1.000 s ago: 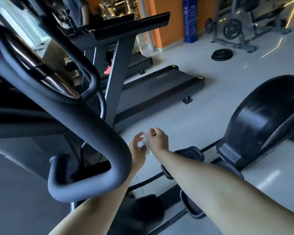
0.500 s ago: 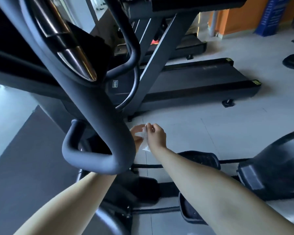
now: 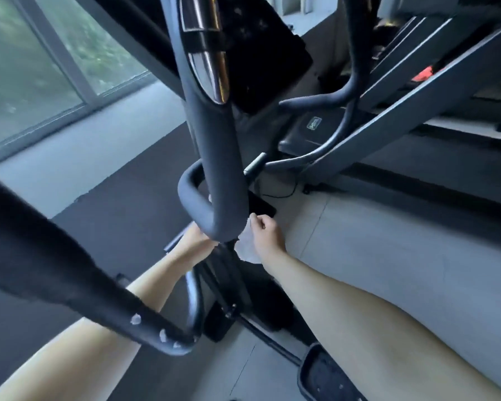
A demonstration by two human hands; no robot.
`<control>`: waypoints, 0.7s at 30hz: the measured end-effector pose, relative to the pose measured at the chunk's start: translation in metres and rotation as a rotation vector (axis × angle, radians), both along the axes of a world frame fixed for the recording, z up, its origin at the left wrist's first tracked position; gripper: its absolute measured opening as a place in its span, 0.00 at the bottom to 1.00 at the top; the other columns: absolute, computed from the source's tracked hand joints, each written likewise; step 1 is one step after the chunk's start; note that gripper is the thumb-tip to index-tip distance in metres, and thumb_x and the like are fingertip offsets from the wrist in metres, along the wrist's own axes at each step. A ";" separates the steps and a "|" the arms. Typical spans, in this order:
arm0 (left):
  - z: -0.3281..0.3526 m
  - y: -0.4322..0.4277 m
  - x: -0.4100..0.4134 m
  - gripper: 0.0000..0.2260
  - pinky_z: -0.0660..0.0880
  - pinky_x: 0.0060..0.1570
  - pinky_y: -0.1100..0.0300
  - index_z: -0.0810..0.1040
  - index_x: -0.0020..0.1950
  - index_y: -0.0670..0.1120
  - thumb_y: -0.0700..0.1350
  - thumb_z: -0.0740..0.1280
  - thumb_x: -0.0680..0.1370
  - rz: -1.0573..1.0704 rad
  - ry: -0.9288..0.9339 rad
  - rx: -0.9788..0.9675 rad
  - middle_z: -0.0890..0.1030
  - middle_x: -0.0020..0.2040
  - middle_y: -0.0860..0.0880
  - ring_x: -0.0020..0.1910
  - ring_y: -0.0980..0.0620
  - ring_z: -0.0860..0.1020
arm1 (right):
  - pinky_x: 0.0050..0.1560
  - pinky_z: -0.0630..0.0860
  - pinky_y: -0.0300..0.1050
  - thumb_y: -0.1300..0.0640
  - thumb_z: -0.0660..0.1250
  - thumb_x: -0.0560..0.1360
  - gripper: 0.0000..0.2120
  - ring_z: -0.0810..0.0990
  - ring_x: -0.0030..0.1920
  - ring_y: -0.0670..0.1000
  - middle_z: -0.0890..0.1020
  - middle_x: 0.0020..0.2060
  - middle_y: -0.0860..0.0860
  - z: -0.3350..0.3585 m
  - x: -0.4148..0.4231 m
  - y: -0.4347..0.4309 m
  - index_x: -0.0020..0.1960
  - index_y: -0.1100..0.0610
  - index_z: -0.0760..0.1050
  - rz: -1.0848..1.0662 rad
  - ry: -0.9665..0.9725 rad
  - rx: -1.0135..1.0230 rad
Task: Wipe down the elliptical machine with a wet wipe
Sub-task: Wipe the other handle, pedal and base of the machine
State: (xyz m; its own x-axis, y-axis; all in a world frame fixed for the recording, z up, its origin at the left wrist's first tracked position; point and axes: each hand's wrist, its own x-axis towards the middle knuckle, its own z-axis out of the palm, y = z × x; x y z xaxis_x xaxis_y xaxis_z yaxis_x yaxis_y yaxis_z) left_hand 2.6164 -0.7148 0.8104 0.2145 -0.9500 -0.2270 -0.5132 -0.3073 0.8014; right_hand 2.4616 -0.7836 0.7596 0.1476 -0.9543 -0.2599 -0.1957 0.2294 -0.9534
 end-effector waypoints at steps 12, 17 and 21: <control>-0.036 0.099 0.017 0.19 0.74 0.41 0.72 0.75 0.68 0.37 0.33 0.67 0.78 0.308 -0.023 -0.030 0.80 0.63 0.41 0.50 0.50 0.79 | 0.49 0.79 0.42 0.51 0.70 0.79 0.06 0.82 0.44 0.48 0.84 0.43 0.45 -0.018 0.060 0.072 0.54 0.50 0.84 0.617 0.072 -0.108; -0.056 0.122 0.021 0.22 0.74 0.40 0.74 0.71 0.73 0.41 0.30 0.65 0.79 0.345 0.040 0.065 0.78 0.64 0.43 0.46 0.60 0.80 | 0.51 0.72 0.40 0.50 0.66 0.80 0.11 0.77 0.44 0.48 0.78 0.40 0.44 -0.037 0.049 0.084 0.57 0.48 0.86 0.763 0.171 -0.173; -0.068 0.135 0.018 0.17 0.74 0.45 0.71 0.73 0.68 0.46 0.32 0.64 0.81 0.331 0.158 0.114 0.82 0.56 0.52 0.45 0.68 0.81 | 0.50 0.75 0.44 0.54 0.64 0.80 0.12 0.78 0.49 0.51 0.79 0.49 0.51 -0.027 0.067 0.075 0.54 0.50 0.87 0.809 0.238 -0.227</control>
State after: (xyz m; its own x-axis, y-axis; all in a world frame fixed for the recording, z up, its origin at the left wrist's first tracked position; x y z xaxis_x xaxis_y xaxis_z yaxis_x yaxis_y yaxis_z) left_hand 2.6349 -0.5802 0.7429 0.4594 -0.8018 -0.3821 -0.2444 -0.5277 0.8135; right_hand 2.5286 -0.7087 0.7327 0.7681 -0.6126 -0.1863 -0.4161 -0.2564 -0.8724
